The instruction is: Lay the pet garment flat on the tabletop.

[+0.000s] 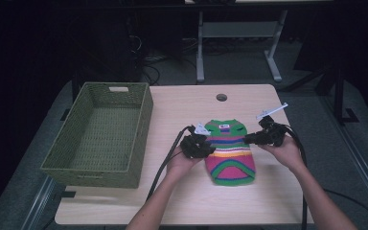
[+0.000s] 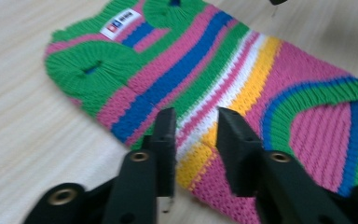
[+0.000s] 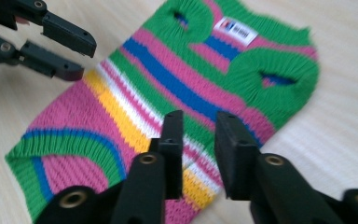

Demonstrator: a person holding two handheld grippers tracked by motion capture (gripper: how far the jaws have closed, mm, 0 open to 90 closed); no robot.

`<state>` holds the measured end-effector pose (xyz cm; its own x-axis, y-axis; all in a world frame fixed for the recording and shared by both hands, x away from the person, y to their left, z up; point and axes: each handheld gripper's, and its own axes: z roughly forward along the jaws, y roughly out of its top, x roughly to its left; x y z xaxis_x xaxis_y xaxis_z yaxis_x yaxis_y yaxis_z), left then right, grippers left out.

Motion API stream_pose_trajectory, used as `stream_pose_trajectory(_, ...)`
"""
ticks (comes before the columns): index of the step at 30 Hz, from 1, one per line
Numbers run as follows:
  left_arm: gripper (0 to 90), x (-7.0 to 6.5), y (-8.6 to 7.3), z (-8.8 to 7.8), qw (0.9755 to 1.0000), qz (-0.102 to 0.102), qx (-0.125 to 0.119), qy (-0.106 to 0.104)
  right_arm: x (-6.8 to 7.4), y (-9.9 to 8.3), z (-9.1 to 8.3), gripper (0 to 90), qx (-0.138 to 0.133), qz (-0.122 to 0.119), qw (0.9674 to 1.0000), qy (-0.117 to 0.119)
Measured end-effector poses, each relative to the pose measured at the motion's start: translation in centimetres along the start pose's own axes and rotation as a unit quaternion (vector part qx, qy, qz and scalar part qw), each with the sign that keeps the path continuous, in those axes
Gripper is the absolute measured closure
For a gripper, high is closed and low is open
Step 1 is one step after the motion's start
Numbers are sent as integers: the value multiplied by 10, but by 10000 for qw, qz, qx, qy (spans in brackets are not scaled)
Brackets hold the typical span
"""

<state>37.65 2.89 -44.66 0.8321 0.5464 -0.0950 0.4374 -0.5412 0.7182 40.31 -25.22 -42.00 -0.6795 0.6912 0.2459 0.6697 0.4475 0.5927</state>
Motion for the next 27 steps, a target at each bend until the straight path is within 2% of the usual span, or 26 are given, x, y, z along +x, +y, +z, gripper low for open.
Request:
stream_pose_trajectory(4,800,-2,-1,3,9998,93,142,-57,1,-6,9,796,202,-28,9998,10)
stream_pose_trajectory(7,817,-4,-2,9,9992,164,352,-59,1,-10,16,824,376,-6,9993,-33)
stream_pose_trajectory(13,828,-7,-5,15,9983,247,517,-37,0,-16,29,871,579,71,9983,-47)
stream_pose_trajectory(21,821,-5,-6,11,9977,284,607,87,6,-14,35,873,581,-34,9983,-60)
stream_pose_trajectory(27,817,1,-11,5,9975,270,641,150,11,-12,40,864,528,-48,9986,20)
